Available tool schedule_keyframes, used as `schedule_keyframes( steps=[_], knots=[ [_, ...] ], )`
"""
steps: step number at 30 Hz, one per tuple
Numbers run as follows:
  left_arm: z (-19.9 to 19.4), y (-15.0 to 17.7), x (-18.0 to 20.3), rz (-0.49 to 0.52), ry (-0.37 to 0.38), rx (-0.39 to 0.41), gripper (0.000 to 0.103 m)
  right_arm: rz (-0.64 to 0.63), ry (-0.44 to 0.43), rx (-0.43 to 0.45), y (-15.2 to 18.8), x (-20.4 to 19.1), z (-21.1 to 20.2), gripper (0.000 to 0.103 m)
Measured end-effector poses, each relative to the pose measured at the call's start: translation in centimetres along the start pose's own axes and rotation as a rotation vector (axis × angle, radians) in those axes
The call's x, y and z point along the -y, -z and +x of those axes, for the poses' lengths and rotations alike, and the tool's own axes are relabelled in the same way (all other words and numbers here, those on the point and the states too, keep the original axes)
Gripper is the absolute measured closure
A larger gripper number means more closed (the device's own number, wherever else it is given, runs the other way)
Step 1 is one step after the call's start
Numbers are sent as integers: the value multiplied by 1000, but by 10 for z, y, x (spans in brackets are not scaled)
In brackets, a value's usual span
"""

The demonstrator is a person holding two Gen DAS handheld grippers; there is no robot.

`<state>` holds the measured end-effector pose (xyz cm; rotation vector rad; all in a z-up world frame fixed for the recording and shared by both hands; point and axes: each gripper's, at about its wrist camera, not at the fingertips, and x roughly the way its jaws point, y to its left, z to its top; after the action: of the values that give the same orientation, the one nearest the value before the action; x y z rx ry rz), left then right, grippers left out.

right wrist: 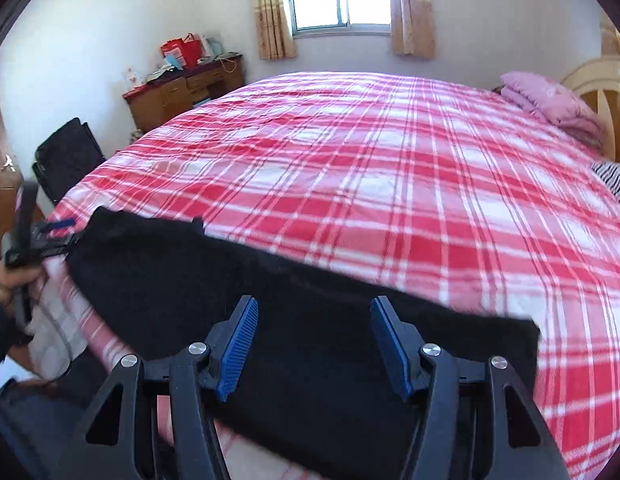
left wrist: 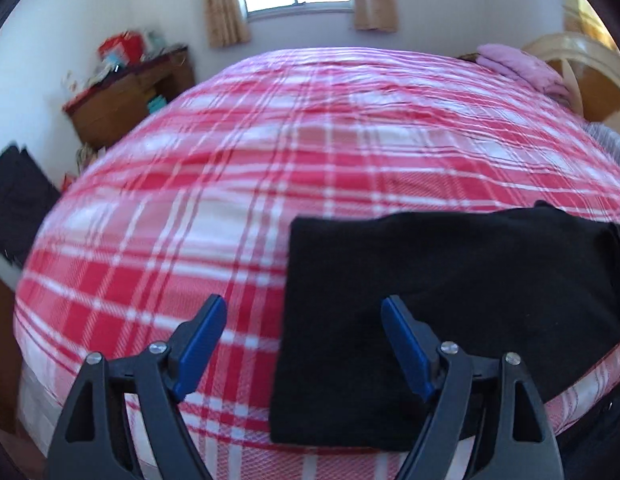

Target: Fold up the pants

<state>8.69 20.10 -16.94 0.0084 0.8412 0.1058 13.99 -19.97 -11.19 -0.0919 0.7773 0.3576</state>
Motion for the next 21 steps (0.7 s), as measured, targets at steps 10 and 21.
schedule_keyframes(
  steps=[10,21],
  knots=[
    [16,9,16,11,46,14,4,-78,79,-105,1,-22,45,43],
    [13,11,18,19,110,-3,13,-283,36,-145,49,-69,26,42]
  ],
)
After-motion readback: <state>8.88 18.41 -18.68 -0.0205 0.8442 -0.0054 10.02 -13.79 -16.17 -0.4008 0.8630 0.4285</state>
